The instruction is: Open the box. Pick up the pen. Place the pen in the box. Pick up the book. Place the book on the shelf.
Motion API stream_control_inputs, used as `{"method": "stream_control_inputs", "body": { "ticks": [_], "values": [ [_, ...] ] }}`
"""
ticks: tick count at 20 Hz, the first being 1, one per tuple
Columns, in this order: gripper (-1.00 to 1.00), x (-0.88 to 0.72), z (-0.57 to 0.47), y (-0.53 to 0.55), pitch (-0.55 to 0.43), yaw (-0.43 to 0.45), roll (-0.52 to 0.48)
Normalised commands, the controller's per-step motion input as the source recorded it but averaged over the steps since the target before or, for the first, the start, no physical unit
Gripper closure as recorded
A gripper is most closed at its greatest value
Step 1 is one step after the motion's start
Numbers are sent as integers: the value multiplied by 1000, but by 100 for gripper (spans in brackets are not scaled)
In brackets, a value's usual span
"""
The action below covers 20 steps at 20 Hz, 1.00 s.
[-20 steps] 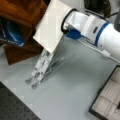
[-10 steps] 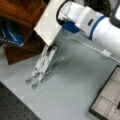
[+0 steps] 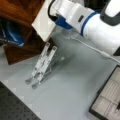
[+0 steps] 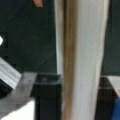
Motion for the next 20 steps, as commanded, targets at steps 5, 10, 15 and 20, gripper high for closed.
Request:
{"method": "stream_control_inputs", "body": {
  "ticks": [5,10,15,20],
  "values": [
    [100,-9,253,-243,97,-126,27],
    [100,-82,284,-218,81,-39,9],
    [100,-185,244,-244,70,40,-10],
    [100,-292,243,-311,49,117,-25]
  ]
}}
